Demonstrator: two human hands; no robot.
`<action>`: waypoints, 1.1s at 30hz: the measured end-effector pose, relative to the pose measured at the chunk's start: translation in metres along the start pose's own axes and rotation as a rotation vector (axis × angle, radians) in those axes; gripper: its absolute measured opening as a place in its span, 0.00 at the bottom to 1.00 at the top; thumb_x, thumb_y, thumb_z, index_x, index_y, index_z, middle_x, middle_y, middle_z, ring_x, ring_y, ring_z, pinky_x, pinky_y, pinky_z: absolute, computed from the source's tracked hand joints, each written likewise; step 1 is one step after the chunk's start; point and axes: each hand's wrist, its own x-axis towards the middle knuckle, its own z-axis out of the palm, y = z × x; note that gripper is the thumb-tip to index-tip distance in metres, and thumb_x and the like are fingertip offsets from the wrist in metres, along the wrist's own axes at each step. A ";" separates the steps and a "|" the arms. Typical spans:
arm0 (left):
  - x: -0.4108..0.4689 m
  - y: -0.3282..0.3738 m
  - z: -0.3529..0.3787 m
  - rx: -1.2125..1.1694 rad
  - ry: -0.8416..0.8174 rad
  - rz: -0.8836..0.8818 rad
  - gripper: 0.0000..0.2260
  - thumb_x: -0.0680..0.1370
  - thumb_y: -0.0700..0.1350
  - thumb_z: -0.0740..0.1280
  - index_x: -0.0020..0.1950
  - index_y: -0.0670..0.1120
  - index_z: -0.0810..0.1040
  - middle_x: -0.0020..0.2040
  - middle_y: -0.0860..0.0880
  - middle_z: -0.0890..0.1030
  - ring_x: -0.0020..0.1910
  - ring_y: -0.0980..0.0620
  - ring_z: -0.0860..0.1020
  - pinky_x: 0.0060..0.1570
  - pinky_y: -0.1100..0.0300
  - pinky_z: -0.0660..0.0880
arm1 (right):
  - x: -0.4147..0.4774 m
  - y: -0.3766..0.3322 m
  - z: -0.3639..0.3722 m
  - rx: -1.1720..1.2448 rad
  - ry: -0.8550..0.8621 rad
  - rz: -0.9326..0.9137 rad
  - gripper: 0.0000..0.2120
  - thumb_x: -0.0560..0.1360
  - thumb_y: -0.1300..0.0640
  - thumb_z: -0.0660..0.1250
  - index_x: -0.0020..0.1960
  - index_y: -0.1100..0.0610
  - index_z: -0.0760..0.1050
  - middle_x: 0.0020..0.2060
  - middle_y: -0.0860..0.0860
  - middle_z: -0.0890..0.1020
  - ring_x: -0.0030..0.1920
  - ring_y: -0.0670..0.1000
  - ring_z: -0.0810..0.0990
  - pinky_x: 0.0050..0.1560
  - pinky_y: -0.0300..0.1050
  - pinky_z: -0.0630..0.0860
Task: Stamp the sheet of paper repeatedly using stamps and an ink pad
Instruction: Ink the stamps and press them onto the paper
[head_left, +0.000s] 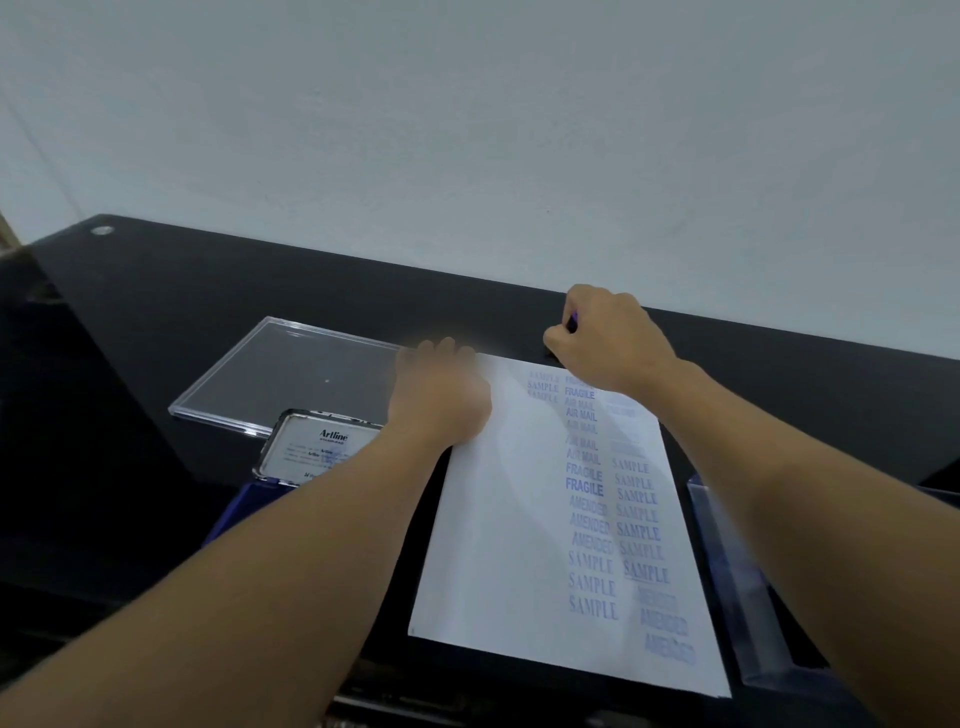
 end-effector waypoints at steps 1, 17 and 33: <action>0.000 0.000 -0.001 -0.007 -0.009 -0.005 0.17 0.79 0.45 0.51 0.65 0.45 0.69 0.66 0.46 0.70 0.65 0.43 0.65 0.69 0.42 0.59 | -0.001 0.001 -0.003 -0.001 0.003 -0.002 0.08 0.77 0.52 0.64 0.45 0.56 0.71 0.38 0.53 0.78 0.34 0.52 0.73 0.35 0.46 0.71; -0.011 -0.035 -0.111 -0.366 -0.120 -0.073 0.07 0.81 0.46 0.60 0.50 0.44 0.75 0.47 0.48 0.80 0.42 0.50 0.76 0.41 0.55 0.71 | -0.056 -0.031 -0.070 -0.003 0.010 -0.101 0.08 0.77 0.52 0.64 0.44 0.56 0.72 0.38 0.52 0.79 0.35 0.51 0.74 0.34 0.45 0.71; -0.145 -0.154 -0.122 -0.360 -0.008 -0.317 0.08 0.78 0.49 0.63 0.55 0.49 0.78 0.59 0.48 0.79 0.56 0.48 0.75 0.56 0.54 0.72 | -0.132 -0.126 -0.023 0.114 -0.145 -0.198 0.08 0.75 0.53 0.63 0.42 0.56 0.70 0.37 0.51 0.78 0.39 0.53 0.76 0.37 0.49 0.74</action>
